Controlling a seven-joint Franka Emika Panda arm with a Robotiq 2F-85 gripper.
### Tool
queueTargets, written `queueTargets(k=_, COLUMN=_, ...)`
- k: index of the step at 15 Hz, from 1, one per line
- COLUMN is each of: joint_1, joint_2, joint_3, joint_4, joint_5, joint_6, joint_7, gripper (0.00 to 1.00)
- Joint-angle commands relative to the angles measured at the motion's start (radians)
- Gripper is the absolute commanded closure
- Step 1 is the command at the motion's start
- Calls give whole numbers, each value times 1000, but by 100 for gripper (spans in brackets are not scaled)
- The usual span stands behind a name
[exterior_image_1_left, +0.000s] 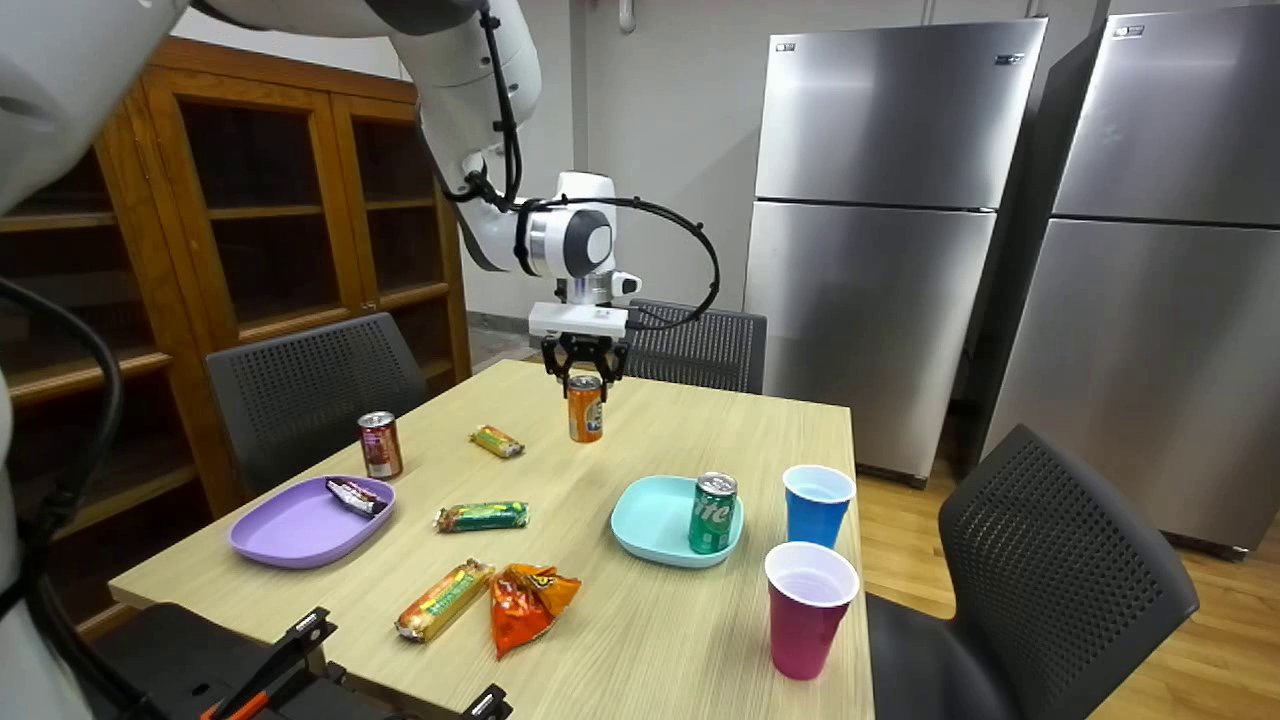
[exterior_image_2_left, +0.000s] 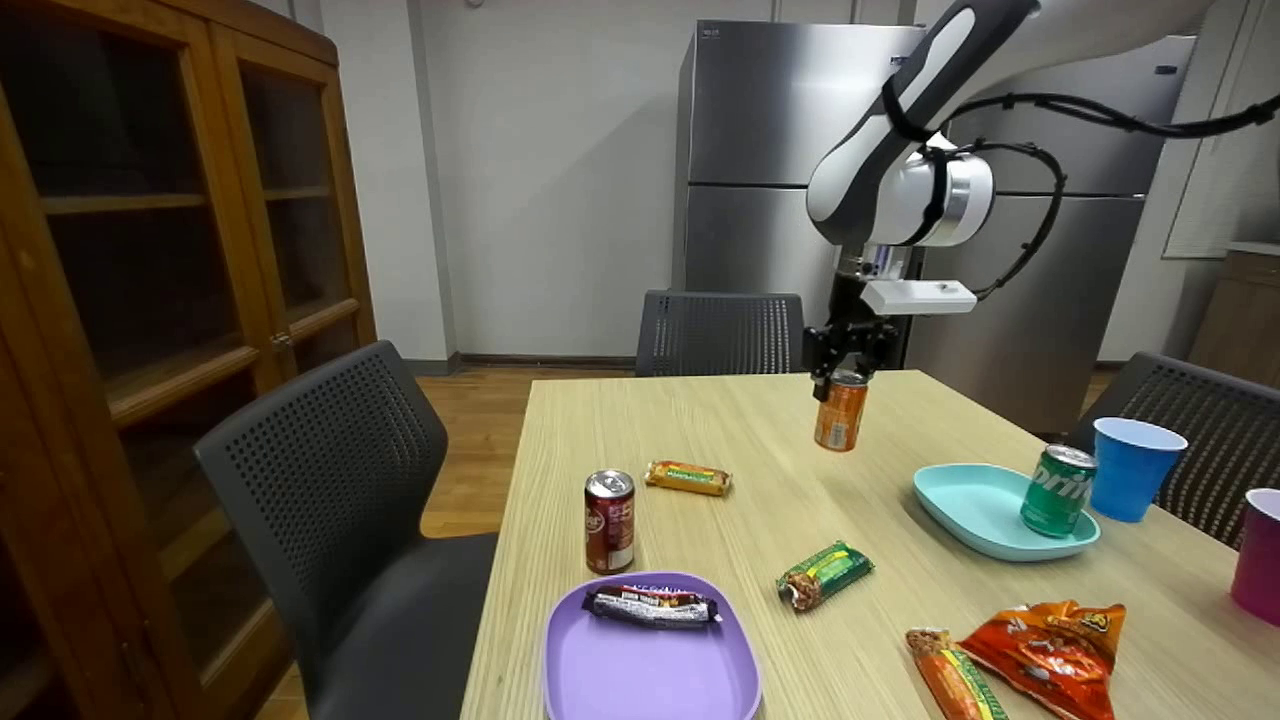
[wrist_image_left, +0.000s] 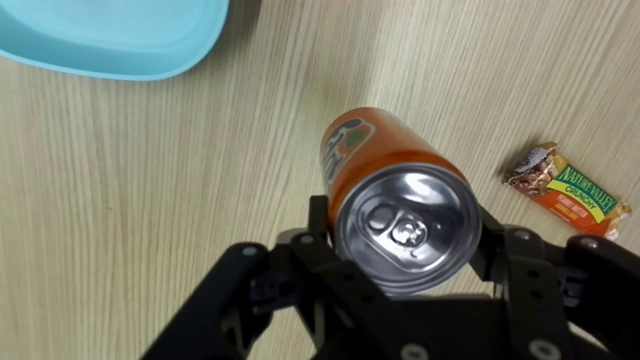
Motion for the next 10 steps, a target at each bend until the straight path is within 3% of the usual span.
queueTargets(k=1, joint_1=-55, joint_2=-103, joint_3=21, joint_4=-83, joint_5=38, joint_6=-31, joint_7=-39, gripper=62)
queueTargets(k=10, joint_1=-134, joint_2=-178, joint_3=-1, joint_4=-179, joint_5=98, joint_6=-20, joint_7=-48, gripper=62)
